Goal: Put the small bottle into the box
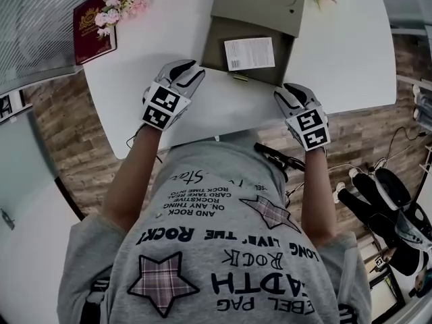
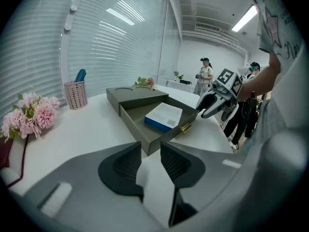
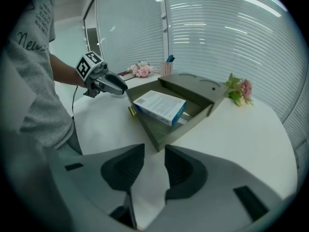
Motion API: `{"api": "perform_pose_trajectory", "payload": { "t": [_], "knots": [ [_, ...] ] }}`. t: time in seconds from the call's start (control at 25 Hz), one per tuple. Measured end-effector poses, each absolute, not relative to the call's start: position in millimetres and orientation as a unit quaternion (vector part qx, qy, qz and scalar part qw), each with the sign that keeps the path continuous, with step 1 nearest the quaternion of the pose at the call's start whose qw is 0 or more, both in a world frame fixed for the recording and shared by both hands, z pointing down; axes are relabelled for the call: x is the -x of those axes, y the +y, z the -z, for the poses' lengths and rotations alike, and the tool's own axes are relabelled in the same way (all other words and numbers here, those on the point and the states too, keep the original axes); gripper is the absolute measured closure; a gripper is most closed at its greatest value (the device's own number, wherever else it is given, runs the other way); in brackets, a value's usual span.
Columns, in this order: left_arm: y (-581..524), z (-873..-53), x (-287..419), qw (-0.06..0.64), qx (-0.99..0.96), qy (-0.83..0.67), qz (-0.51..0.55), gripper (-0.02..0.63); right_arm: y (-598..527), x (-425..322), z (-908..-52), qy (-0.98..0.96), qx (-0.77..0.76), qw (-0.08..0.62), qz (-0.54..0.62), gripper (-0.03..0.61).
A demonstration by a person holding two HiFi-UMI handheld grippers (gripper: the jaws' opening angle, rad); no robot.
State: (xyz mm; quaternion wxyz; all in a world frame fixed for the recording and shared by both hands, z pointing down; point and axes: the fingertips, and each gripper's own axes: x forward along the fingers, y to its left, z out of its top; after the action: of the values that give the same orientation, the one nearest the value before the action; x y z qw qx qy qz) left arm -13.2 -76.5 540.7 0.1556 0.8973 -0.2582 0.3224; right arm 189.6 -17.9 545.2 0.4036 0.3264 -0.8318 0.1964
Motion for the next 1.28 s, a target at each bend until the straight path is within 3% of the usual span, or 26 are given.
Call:
{"api": "perform_pose_trajectory", "payload": {
  "t": [0.52,1.28],
  "knots": [
    [-79.6,-558.3,7.4,0.171,-0.889,-0.256,-0.339,0.5,-26.0,-189.1,-549.0,-0.83,-0.317,0.413,-0.199,0.499],
    [-82.6,-545.5,4.8,0.184,-0.885,-0.28,-0.325,0.512,-28.2,-190.2,-536.8,-0.832,-0.323,0.403,-0.203,0.511]
  ]
}}
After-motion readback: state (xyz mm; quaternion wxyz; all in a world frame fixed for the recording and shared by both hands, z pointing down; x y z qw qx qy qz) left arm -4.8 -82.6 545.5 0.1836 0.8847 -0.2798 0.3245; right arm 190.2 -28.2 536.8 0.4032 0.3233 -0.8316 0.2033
